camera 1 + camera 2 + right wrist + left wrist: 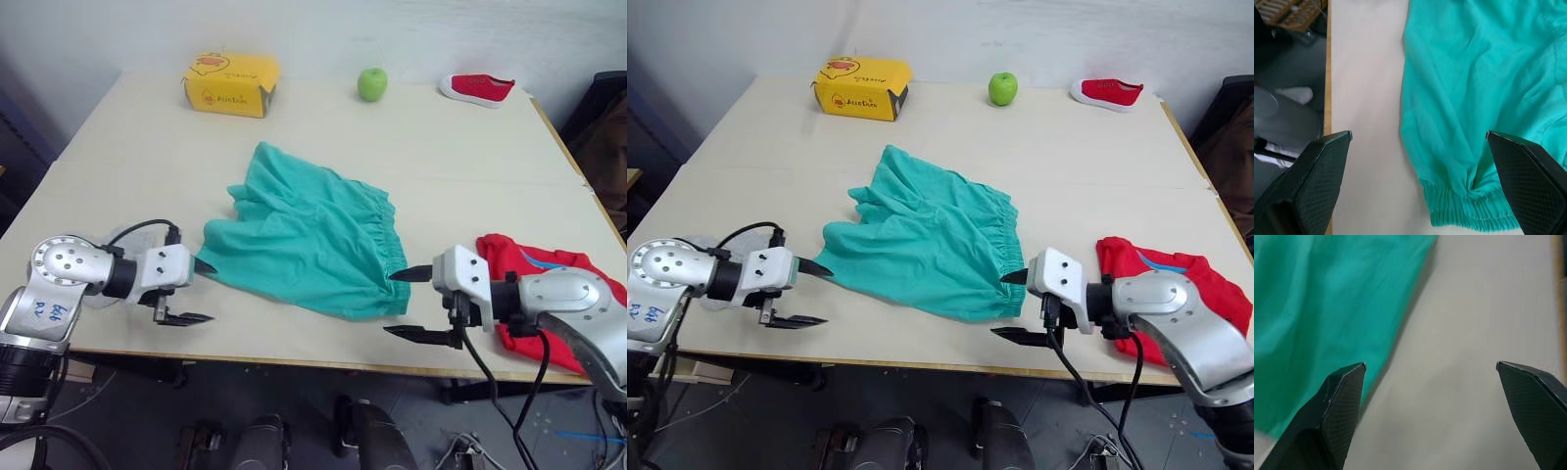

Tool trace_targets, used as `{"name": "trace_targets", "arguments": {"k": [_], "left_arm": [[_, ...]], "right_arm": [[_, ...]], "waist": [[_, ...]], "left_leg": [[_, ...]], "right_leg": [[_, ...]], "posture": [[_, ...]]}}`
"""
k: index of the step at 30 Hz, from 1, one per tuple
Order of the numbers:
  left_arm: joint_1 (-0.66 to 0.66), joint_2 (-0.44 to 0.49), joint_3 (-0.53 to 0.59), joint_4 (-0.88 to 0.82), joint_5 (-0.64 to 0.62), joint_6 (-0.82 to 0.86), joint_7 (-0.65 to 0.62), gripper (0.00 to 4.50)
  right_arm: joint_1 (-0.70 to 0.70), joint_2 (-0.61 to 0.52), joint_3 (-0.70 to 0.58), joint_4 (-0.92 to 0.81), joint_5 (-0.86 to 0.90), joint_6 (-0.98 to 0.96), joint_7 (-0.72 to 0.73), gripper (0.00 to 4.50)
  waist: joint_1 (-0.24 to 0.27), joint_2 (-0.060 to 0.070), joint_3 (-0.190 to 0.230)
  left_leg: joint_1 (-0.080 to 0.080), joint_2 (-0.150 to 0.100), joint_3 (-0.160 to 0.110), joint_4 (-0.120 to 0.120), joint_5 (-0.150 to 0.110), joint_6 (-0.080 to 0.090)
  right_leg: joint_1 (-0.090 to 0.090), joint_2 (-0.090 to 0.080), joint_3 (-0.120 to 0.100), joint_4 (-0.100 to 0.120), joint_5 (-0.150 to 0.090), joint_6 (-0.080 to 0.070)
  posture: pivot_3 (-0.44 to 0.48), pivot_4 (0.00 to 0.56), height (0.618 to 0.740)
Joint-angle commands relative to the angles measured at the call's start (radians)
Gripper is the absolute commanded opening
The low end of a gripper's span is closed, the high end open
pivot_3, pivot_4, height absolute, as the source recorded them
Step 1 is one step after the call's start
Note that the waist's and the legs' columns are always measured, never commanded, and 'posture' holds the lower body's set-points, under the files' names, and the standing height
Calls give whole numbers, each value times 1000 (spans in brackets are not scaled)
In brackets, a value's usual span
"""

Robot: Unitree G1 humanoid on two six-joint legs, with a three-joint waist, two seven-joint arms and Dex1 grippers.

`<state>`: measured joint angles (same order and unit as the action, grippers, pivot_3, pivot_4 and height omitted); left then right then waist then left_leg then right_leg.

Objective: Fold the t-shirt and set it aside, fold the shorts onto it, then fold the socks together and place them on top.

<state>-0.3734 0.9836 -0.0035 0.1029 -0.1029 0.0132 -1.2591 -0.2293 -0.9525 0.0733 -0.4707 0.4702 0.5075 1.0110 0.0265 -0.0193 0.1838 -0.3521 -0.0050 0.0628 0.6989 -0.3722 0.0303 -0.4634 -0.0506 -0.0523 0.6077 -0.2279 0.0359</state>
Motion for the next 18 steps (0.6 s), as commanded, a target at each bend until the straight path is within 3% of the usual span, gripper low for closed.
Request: {"name": "trace_targets", "arguments": {"k": [1,3,16,18], "left_arm": [[-40,-32,21,81,57,-116,118,4489],[-79,-64,13,145,78,-151,173,4489],[-219,-149,-108,404,180,-287,195,4489],[-238,-169,-116,438,177,-297,190,3853]], "right_arm": [[5,25,37,9,-97,-87,-18,4500],[5,45,80,36,-184,-152,-40,4500],[-49,138,188,203,-418,-299,-71,4500],[-60,155,199,236,-445,-312,-84,3847]], "waist": [[-2,0,0],[-2,0,0],[0,0,0],[0,0,-1]], "left_leg": [[0,0,0,0,0,0],[0,0,1,0,0,0],[1,0,3,1,1,0],[2,0,3,1,1,0]], "right_leg": [[0,0,0,0,0,0],[-1,0,0,1,0,0],[1,2,-1,5,0,1],[2,2,0,6,0,1]], "posture": [[0,150,740],[0,150,740],[0,150,740],[0,150,740]]}}
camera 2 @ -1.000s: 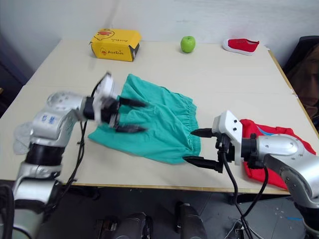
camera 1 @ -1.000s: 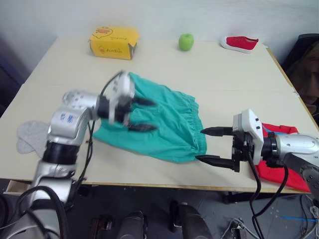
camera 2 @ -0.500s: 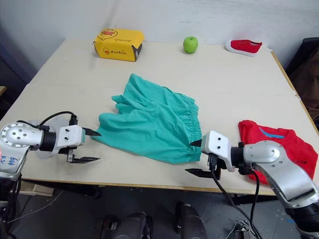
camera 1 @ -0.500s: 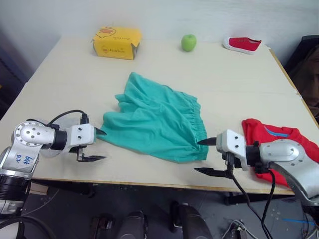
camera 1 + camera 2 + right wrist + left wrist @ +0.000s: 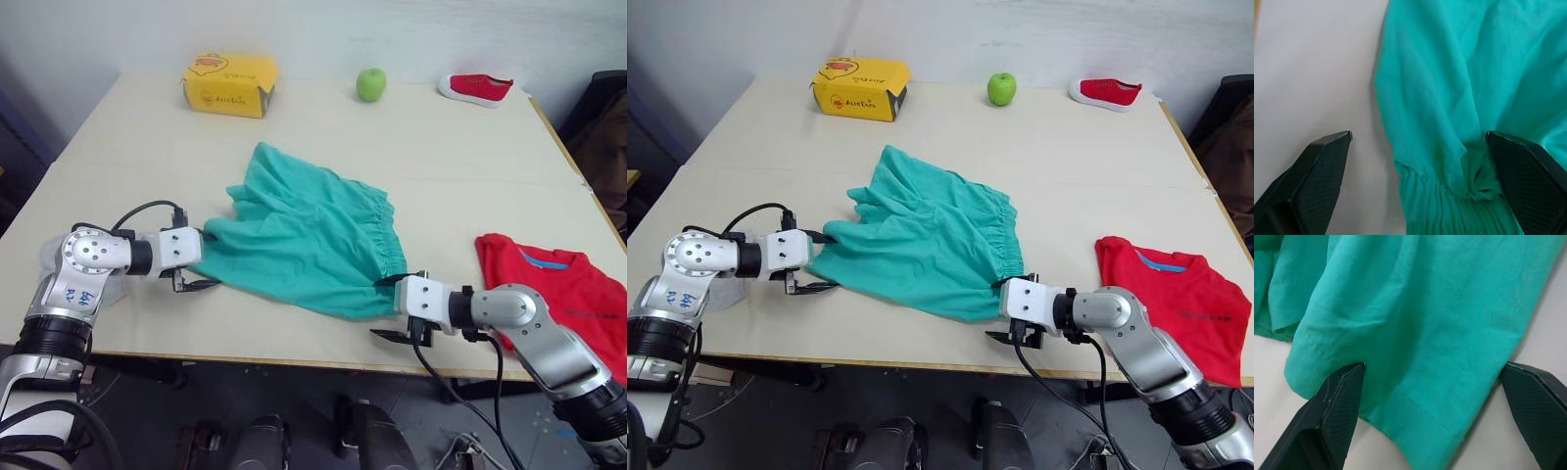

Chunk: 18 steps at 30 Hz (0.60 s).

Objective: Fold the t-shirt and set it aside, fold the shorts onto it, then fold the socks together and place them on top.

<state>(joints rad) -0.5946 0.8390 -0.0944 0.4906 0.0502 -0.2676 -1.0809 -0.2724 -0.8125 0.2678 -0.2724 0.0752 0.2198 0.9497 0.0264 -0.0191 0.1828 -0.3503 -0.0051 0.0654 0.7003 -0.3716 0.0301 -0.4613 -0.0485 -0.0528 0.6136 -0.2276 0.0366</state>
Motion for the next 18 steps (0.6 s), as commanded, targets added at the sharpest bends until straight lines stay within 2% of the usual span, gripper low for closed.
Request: {"name": "trace_targets", "arguments": {"k": [1,8,11,12,15,18], "left_arm": [[-23,-33,-32,65,27,-24,9,3680],[-27,-55,-51,97,26,-34,-14,1336],[-10,-50,-48,69,5,-9,-41,366],[-4,-48,-45,58,-4,2,-52,51],[44,-2,-32,-40,-71,100,-155,19],[137,97,-17,-207,-177,257,-307,19]], "right_arm": [[-24,23,10,56,-66,-34,-30,3647],[-31,35,-5,103,-107,-84,-32,1247],[-26,30,-28,100,-95,-92,-28,211],[-26,30,-34,99,-92,-96,-25,0],[-24,13,-73,83,-27,-105,28,0],[-9,-24,-108,48,65,-101,128,0]], "waist": [[-1,0,0],[0,0,-1],[-1,0,-1],[-1,0,-1],[-6,0,-1],[-17,1,0]], "left_leg": [[0,0,0,0,0,0],[4,0,0,1,0,0],[11,0,0,-1,-1,2],[13,0,-1,-1,-2,3],[14,1,-1,-2,-4,6],[13,2,-1,-2,-5,5]], "right_leg": [[0,0,0,0,0,0],[4,-1,0,2,0,0],[11,-1,0,-2,0,0],[12,-1,0,-2,0,0],[13,0,0,-2,0,0],[12,0,0,-2,-1,-1]], "posture": [[0,150,740],[0,150,740],[0,150,740],[0,150,740],[0,150,740],[0,150,740]]}}
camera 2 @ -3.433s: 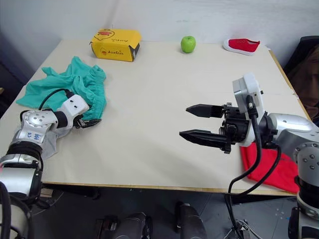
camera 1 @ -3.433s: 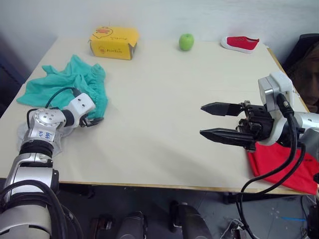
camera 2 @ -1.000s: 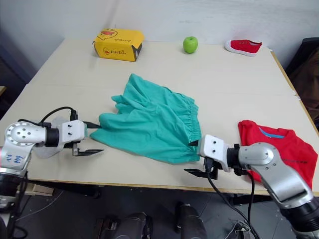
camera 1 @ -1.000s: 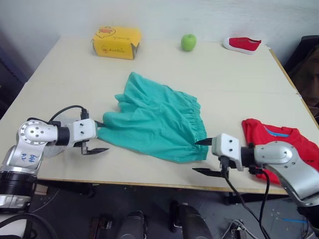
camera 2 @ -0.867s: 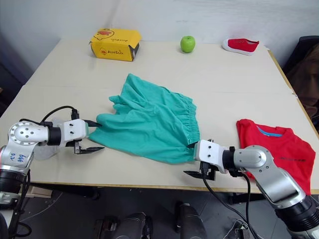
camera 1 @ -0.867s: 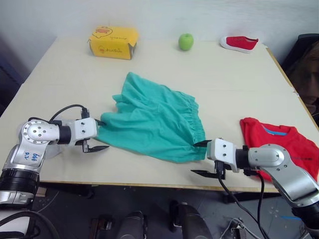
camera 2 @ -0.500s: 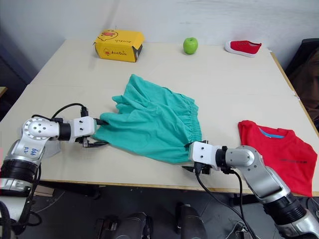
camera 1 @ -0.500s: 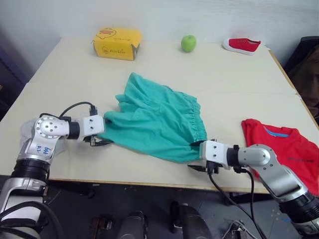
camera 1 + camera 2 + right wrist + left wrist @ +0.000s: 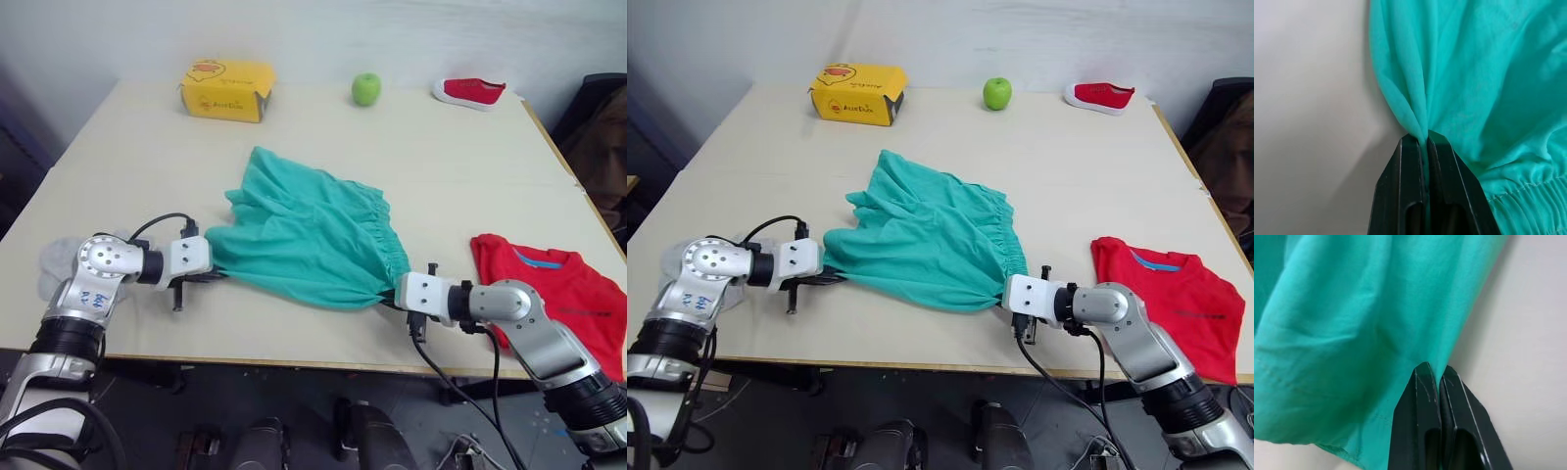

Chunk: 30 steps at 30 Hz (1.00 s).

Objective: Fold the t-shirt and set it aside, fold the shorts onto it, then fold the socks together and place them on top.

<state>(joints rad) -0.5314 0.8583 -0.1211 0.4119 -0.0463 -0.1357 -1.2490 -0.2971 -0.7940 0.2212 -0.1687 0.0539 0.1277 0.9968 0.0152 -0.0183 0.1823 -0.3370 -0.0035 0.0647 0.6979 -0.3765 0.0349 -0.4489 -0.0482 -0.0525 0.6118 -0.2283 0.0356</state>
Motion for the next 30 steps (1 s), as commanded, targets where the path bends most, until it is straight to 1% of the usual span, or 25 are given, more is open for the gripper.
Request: {"name": "trace_targets", "arguments": {"k": [1,2,5,10,13,14,16,17,18,20,23,24,25,27,28,29,30], "left_arm": [[113,118,15,-188,-115,179,-186,19],[141,146,21,-231,-138,216,-212,19],[274,272,67,-410,-242,367,-303,19],[440,394,137,-562,-331,445,-339,19],[581,514,219,-684,-485,526,-363,19],[619,555,247,-720,-557,561,-365,19],[691,635,299,-773,-691,615,-365,19],[721,665,321,-787,-736,628,-365,19],[742,689,350,-799,-782,637,-365,19],[717,702,375,-787,-834,653,-365,19],[582,683,330,-720,-851,668,-365,19],[440,636,264,-661,-831,692,-346,19],[291,577,195,-591,-795,718,-329,19],[-12,435,66,-422,-686,748,-299,19],[-187,331,13,-282,-615,753,-263,19],[-334,239,-27,-144,-547,738,-229,19],[-461,150,-58,7,-468,675,-194,19]], "right_arm": [[26,-58,-73,-69,120,-4,115,0],[34,-67,-80,-80,141,0,135,0],[76,-105,-118,-133,239,57,197,0],[123,-142,-149,-178,314,107,243,0],[176,-178,-190,-237,429,193,296,0],[193,-195,-206,-263,483,238,311,0],[222,-228,-234,-307,573,313,343,0],[230,-240,-244,-321,601,334,353,0],[238,-255,-258,-337,641,370,362,0],[237,-262,-282,-353,704,427,356,0],[203,-249,-297,-338,764,509,307,0],[176,-238,-302,-311,793,550,285,0],[147,-227,-307,-281,822,591,263,0],[85,-204,-309,-215,871,683,219,0],[33,-174,-307,-154,892,744,171,0],[-14,-144,-304,-96,903,793,130,0],[-62,-112,-300,-38,903,833,89,0]], "waist": [[-14,1,0],[-18,1,0],[-22,1,1],[-14,2,1],[-13,2,2],[-13,3,2],[-13,3,3],[-13,4,3],[-13,4,3],[-13,5,4],[-13,6,4],[-13,6,4],[-13,7,5],[2,7,5],[7,7,5],[15,4,3],[20,1,3]], "left_leg": [[0,0,0,0,0,-1],[0,1,0,-1,-1,-2],[0,2,0,-1,-2,-3],[2,2,-1,-1,-5,-1],[2,2,-2,-1,-6,-2],[2,3,-3,-1,-6,-3],[2,3,-3,-1,-6,-3],[2,3,-3,-1,-6,-3],[2,3,-3,-1,-6,-3],[3,3,-4,-1,-6,-4],[3,3,-4,-1,-6,-5],[3,3,-4,-1,-6,-5],[3,2,-4,-1,-6,-5],[4,2,-3,0,-5,-5],[4,1,-3,1,-5,-4],[3,1,-3,1,-4,-4],[4,-1,-3,2,-2,-5]], "right_leg": [[0,0,0,0,-1,-1],[0,0,0,-1,-2,-1],[-1,1,0,0,-4,-2],[0,0,0,-1,-7,-5],[-1,0,-1,0,-8,-6],[-1,0,-1,0,-8,-7],[-1,0,-2,0,-9,-8],[0,0,-2,0,-9,-8],[0,0,-2,0,-9,-8],[0,0,-2,0,-9,-8],[0,2,-3,0,-9,-8],[0,2,-3,0,-9,-8],[1,3,-3,0,-9,-8],[2,4,-3,1,-9,-7],[3,5,-3,1,-8,-6],[3,6,-3,2,-7,-5],[4,6,-3,3,-7,-4]], "posture": [[0,150,740],[0,150,740],[0,150,740],[0,150,740],[0,150,740],[0,150,740],[0,150,740],[0,150,740],[0,150,740],[0,150,740],[0,150,740],[0,150,740],[0,150,740],[0,150,740],[0,150,740],[0,150,740],[0,150,740]]}}
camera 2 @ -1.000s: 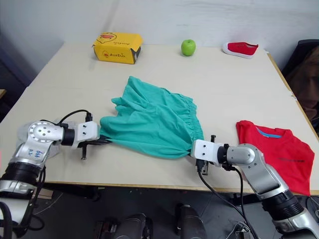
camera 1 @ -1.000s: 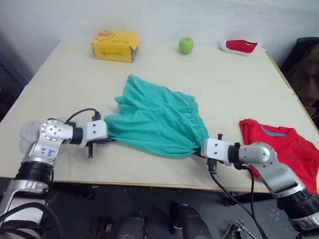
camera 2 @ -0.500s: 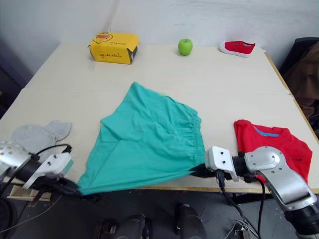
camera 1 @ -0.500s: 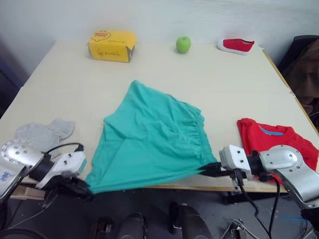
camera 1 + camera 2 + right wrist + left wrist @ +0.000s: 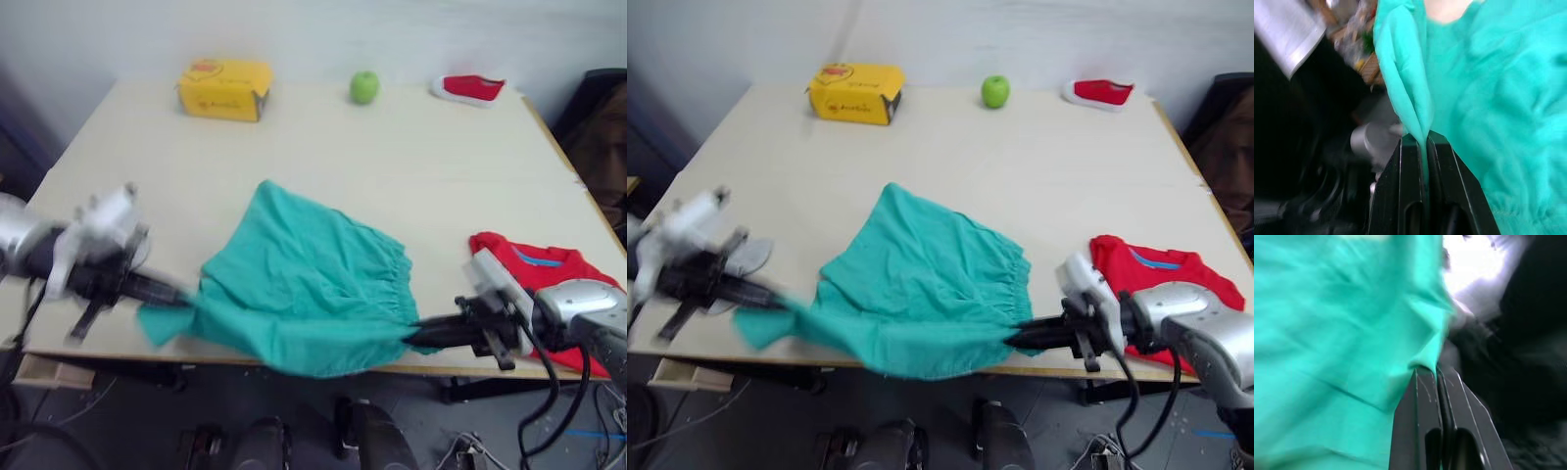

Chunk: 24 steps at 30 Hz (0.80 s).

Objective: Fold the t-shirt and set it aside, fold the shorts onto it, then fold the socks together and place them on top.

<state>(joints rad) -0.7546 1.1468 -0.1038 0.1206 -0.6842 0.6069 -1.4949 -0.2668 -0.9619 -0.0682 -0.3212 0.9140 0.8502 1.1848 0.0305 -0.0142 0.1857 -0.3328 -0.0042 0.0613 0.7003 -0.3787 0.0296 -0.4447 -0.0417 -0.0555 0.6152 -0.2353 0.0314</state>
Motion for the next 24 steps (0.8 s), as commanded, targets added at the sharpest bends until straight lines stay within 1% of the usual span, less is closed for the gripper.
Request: {"name": "trace_targets", "arguments": {"k": [1,2,4,5,6,7,10,11,14,16,19,21,23,24], "left_arm": [[-337,-212,-97,437,248,-150,92,19],[-413,-272,-111,565,315,-234,133,19],[-528,-373,-135,786,436,-403,260,19],[-564,-405,-137,864,478,-462,304,19],[-596,-444,-144,946,527,-519,385,19],[-619,-471,-144,1006,563,-560,436,19],[-633,-541,-170,1120,684,-700,578,19],[-631,-566,-169,1146,709,-721,622,19],[-626,-618,-154,1195,763,-755,729,19],[-623,-645,-146,1211,793,-765,781,19],[-619,-668,-137,1220,830,-785,836,590],[-624,-671,-119,1220,841,-793,861,1213],[-630,-657,-89,1217,831,-797,843,1798],[-632,-647,-72,1213,824,-801,826,2106]], "right_arm": [[-131,82,-7,162,37,140,-130,0],[-166,102,-2,202,28,163,-150,0],[-226,137,5,278,3,197,-194,0],[-244,148,7,302,-7,206,-207,0],[-277,168,12,349,-31,208,-234,0],[-300,183,15,382,-50,210,-251,0],[-365,234,24,492,-140,171,-316,0],[-379,245,31,521,-172,151,-325,0],[-408,273,37,578,-235,126,-350,0],[-413,281,39,589,-264,116,-358,0],[-404,275,35,557,-289,105,-359,755],[-390,261,17,508,-301,84,-357,1412],[-365,236,-4,433,-309,56,-351,2129],[-347,220,-13,388,-308,44,-344,2401]], "waist": [[9,-5,0],[8,-5,-1],[4,-5,-1],[-2,-5,-1],[-7,-5,-1],[-11,-5,-1],[-21,-5,-1],[-23,-5,-1],[-24,-5,-1],[-25,-5,-1],[-26,-5,-1],[-27,-5,-1],[-27,-5,-1],[-27,-5,-1]], "left_leg": [[-2,0,1,2,4,-5],[-4,-1,1,1,6,-4],[-4,-1,3,1,5,-2],[-7,-1,4,0,5,0],[-11,-1,4,0,4,1],[-16,-1,7,0,3,3],[-34,-2,16,2,3,3],[-38,-2,18,3,3,3],[-40,-1,19,4,3,3],[-39,-2,20,7,3,3],[-39,-2,20,15,3,3],[-38,-2,20,17,3,4],[-37,-2,20,17,3,5],[-37,-2,20,17,3,5]], "right_leg": [[0,2,-1,0,1,1],[-1,0,-1,1,5,2],[-2,-3,2,-1,4,3],[-4,-2,2,-4,5,4],[-7,-3,2,-5,6,6],[-14,-4,4,-4,6,7],[-37,-7,3,-1,8,10],[-41,-7,2,0,8,10],[-43,-8,-6,0,8,10],[-42,-9,-7,3,8,10],[-41,-11,-6,8,8,10],[-39,-12,-4,9,10,9],[-38,-12,-3,9,11,8],[-38,-12,-3,10,11,8]], "posture": [[0,150,740],[0,150,740],[0,150,740],[0,150,740],[0,150,740],[0,150,740],[0,150,740],[0,150,740],[0,150,740],[0,150,740],[0,150,740],[0,150,740],[0,150,740],[0,150,740]]}}
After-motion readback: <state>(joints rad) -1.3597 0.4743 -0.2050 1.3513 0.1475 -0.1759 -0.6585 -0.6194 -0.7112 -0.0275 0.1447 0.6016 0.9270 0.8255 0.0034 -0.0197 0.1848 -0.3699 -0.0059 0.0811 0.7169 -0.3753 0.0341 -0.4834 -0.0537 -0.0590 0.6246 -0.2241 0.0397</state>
